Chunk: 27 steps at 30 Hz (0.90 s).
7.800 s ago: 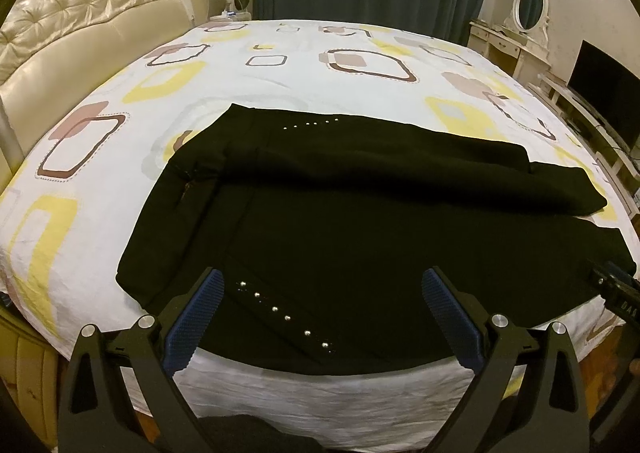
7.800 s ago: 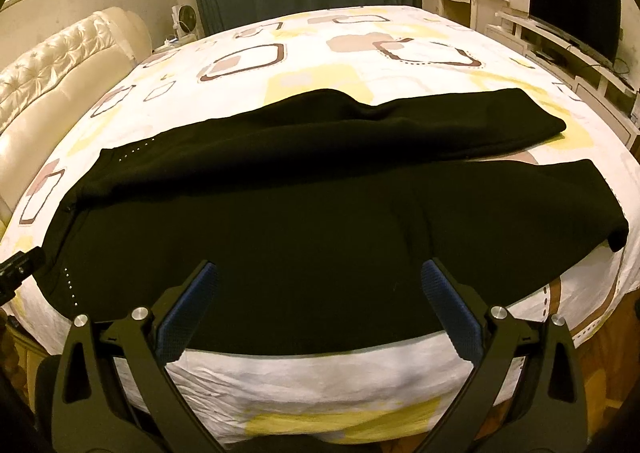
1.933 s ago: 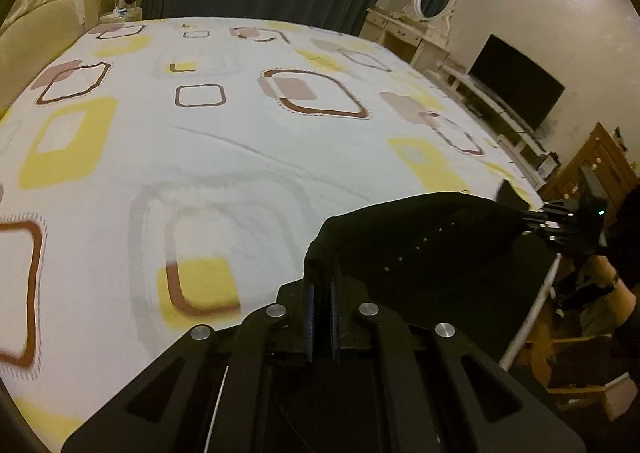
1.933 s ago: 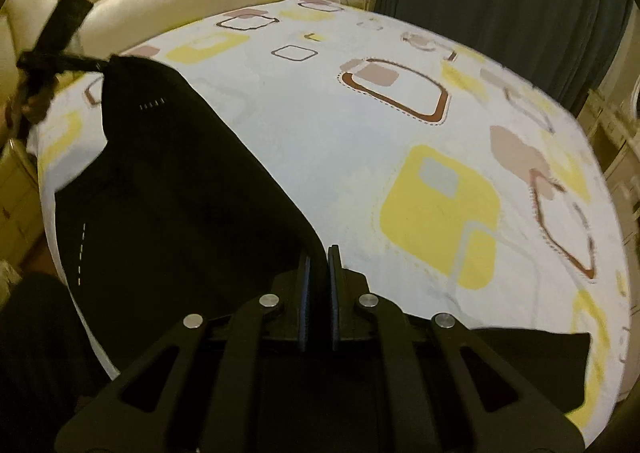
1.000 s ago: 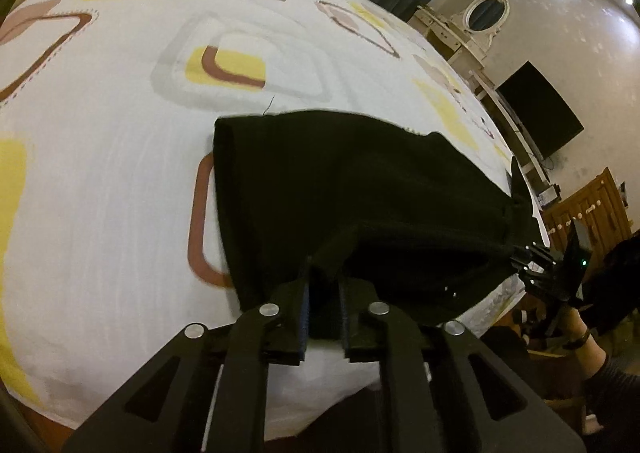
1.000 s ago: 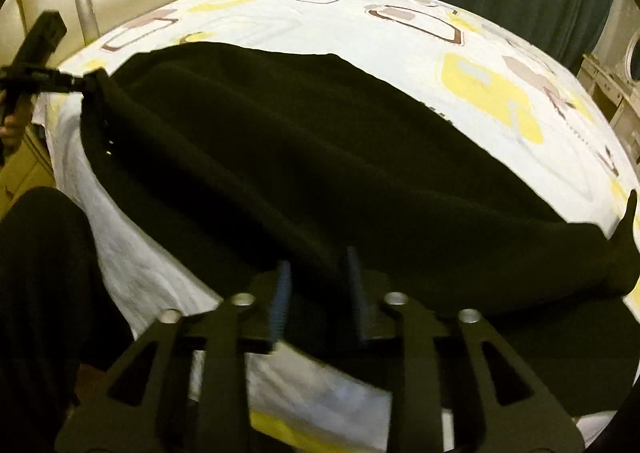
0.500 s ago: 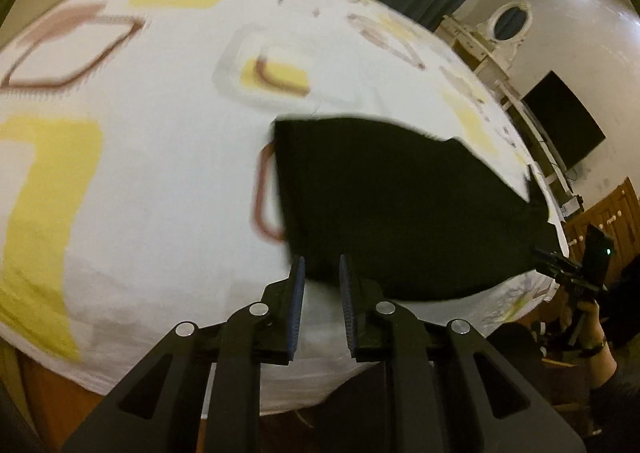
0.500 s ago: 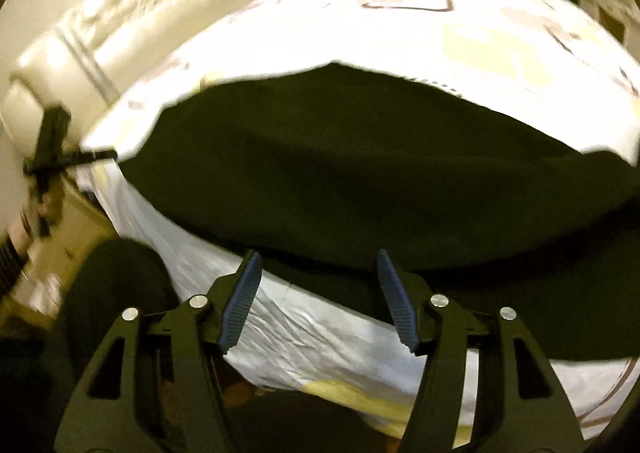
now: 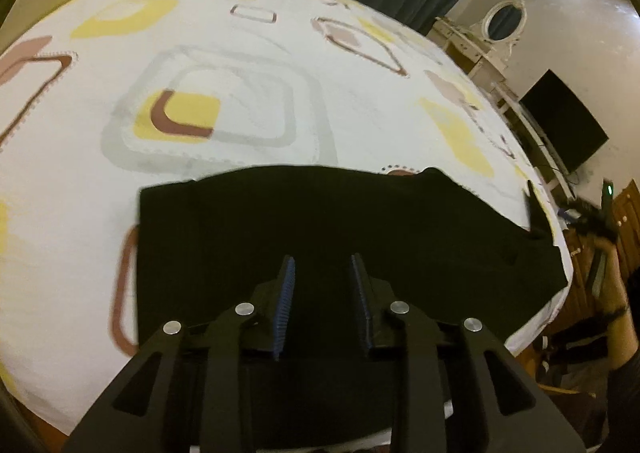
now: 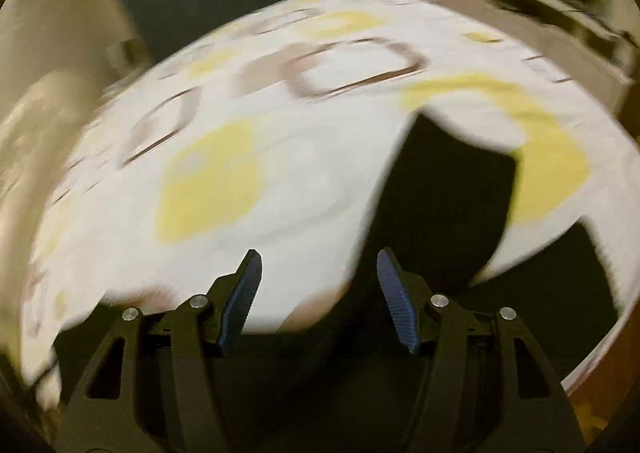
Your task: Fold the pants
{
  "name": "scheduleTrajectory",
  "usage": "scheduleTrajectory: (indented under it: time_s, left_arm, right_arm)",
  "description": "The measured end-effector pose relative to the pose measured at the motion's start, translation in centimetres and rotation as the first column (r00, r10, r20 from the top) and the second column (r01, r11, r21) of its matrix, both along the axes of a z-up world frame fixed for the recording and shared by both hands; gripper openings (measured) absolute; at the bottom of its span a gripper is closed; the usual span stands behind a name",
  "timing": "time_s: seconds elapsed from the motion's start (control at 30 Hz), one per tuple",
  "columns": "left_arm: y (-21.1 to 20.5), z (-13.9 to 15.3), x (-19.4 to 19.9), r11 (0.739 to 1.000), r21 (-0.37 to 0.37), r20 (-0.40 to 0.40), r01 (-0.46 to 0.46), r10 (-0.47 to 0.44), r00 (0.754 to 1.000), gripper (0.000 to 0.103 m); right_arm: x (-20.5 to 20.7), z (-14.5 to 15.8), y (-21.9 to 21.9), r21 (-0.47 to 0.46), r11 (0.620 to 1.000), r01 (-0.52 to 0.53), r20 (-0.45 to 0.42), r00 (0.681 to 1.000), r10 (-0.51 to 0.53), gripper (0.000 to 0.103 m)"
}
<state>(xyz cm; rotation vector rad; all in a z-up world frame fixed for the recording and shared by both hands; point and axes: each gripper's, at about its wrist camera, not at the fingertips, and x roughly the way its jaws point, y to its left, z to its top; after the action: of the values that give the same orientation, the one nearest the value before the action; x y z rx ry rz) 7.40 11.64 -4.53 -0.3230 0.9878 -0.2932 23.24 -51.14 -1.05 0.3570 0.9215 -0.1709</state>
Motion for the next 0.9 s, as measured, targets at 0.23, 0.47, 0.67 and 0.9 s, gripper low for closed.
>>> scheduleTrajectory:
  time_s: [0.23,0.47,0.67,0.9]
  left_arm:
    - [-1.8,-2.1,0.5,0.999,0.052,-0.017,-0.014,0.015,1.000,0.044]
    - [-1.6,-2.1,0.5,0.999,0.045,-0.023,-0.027,0.029,0.999,0.048]
    - [-1.8,-2.1,0.3,0.998,0.049,-0.023,-0.040,0.041,0.999,0.048]
    - [-2.6,-1.8,-0.2,0.995,0.092,-0.014,-0.030,0.031,0.999,0.054]
  right_arm:
    - [9.8,-4.8,-4.7,-0.051,0.984,0.171,-0.183,0.967,-0.178,0.060]
    - [11.2,-7.8,-6.7,-0.074,0.968,0.238,-0.249,0.936,-0.249,0.043]
    - [6.6,-4.4,-8.9,0.135,0.966,0.220,-0.104,0.973,-0.207,0.008]
    - [-7.1,0.7,-14.8,0.371,0.911,0.182,0.209,0.939,-0.273,0.008]
